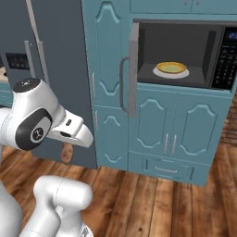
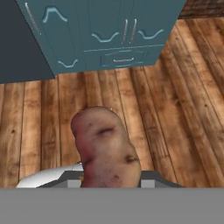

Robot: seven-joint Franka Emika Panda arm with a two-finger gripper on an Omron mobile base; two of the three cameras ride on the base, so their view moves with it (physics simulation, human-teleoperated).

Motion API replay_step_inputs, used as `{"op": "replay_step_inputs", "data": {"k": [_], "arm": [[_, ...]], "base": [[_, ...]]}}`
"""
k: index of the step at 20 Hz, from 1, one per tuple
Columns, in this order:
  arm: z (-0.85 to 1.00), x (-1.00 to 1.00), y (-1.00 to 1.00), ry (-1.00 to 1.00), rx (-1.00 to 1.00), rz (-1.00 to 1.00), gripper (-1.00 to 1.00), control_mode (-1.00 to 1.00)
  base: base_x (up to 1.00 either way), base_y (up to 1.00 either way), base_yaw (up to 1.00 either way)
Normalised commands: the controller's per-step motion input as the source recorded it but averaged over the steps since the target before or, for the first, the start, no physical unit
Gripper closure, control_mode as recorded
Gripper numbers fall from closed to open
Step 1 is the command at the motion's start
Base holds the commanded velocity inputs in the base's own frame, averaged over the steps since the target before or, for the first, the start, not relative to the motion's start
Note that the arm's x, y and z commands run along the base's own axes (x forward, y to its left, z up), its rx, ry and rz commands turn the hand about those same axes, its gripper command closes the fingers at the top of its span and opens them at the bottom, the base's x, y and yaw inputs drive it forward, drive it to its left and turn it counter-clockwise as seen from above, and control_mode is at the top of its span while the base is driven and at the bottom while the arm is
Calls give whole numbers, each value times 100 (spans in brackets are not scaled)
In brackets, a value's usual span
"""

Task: Pick the potato from the counter and place it in the microwave. Then turn on the microwave.

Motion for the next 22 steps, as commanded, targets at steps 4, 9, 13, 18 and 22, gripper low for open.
{"op": "replay_step_inputs", "data": {"k": [4,9,13,18,22], "arm": [[0,0,0,0,0,0,100,100],[0,0,0,0,0,0,100,100],[0,0,0,0,0,0,100,100],[0,0,0,0,0,0,100,100],[0,0,0,0,0,0,100,100]], "base": [[-19,-61,5],[-19,-61,5],[-18,-61,4],[-36,-55,4],[-19,-34,7]]}}
